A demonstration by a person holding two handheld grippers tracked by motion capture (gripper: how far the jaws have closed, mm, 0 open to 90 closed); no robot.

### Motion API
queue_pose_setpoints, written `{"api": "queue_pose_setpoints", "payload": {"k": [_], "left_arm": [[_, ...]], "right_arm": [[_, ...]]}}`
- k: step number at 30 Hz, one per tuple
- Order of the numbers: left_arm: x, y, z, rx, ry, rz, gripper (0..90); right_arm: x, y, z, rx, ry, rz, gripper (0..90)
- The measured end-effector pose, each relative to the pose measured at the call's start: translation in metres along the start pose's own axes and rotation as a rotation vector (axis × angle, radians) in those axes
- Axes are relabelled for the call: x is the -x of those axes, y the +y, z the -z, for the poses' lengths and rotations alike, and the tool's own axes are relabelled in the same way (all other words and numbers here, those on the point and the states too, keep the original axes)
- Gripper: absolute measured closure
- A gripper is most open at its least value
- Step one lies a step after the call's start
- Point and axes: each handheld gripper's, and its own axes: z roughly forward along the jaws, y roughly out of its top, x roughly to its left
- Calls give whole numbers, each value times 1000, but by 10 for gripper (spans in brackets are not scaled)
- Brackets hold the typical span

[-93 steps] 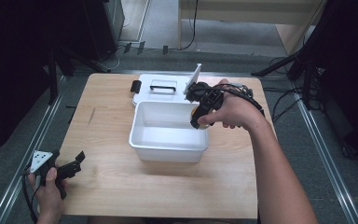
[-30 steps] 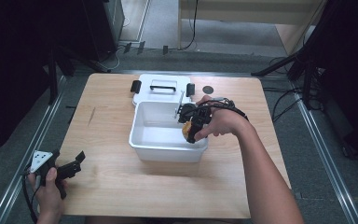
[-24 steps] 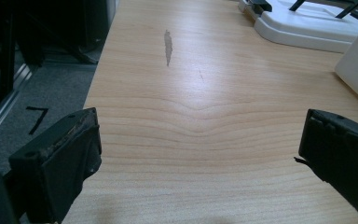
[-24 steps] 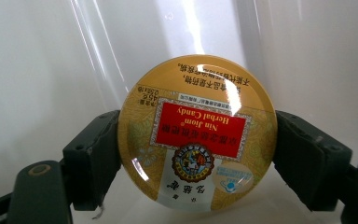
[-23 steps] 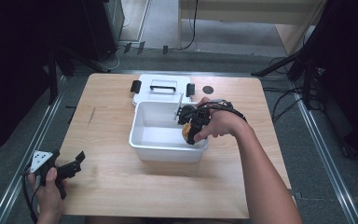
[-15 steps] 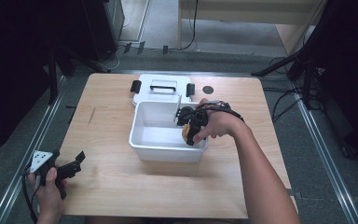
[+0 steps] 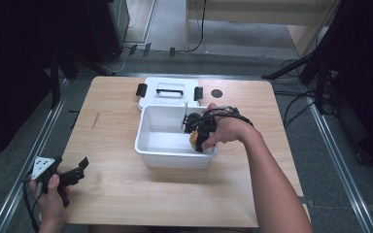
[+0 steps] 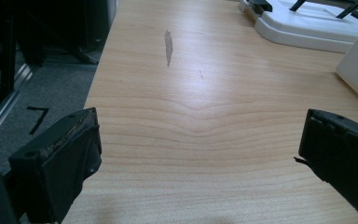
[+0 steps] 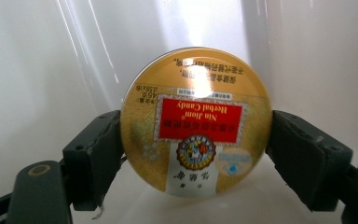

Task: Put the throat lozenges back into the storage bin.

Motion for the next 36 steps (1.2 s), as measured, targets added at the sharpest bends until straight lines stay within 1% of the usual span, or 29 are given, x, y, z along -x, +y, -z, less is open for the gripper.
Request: {"api": "queue_pose_setpoints", "payload": {"k": [3,8,10,12,13,14,15,16,18,20,21,22,25,26,28,30,31,32,33,34,35,36], "left_arm": [[0,0,0,0,0,0,0],[0,0,0,-1,0,0,0],[0,0,0,-1,1,1,0],[0,0,0,0,1,1,0],[0,0,0,0,1,1,0],[0,0,0,0,1,1,0],[0,0,0,0,1,1,0],[0,0,0,-1,1,0,0],[0,0,0,0,1,1,0],[0,0,0,-1,1,0,0],[0,0,0,-1,1,1,0],[0,0,0,-1,1,1,0],[0,0,0,-1,2,-1,0],[0,0,0,0,2,1,0],[0,0,0,0,1,0,0],[0,0,0,2,2,3,0],[0,0,0,1,3,3,0],[0,0,0,1,3,3,0],[0,0,0,2,2,1,0],[0,0,0,2,2,1,0],[0,0,0,2,2,1,0],[0,0,0,2,2,1,0]], "right_arm": [[0,0,0,-1,4,-1,170],[0,-2,1,2,-2,-2,167],[1,-2,2,10,-8,1,177],[1,-2,4,20,-16,-8,200],[1,-3,8,37,-19,-20,229],[1,-3,8,37,-19,-20,229],[2,-4,13,62,-14,-23,242],[2,-4,13,62,-14,-23,242],[2,-5,18,82,-8,-35,254],[2,-6,23,92,-9,-47,254],[3,-8,29,102,-13,-52,257],[3,-8,29,102,-13,-52,257],[5,-13,41,123,-10,-81,257],[5,-13,41,123,-10,-81,257],[5,-15,48,137,-13,-88,257],[5,-18,54,149,-16,-104,256],[6,-21,60,164,-19,-117,254],[6,-21,60,164,-19,-117,254],[6,-25,66,182,-22,-136,250],[6,-25,66,182,-22,-136,250],[8,-29,71,203,-26,-159,247],[9,-32,74,212,-26,-168,244]]}}
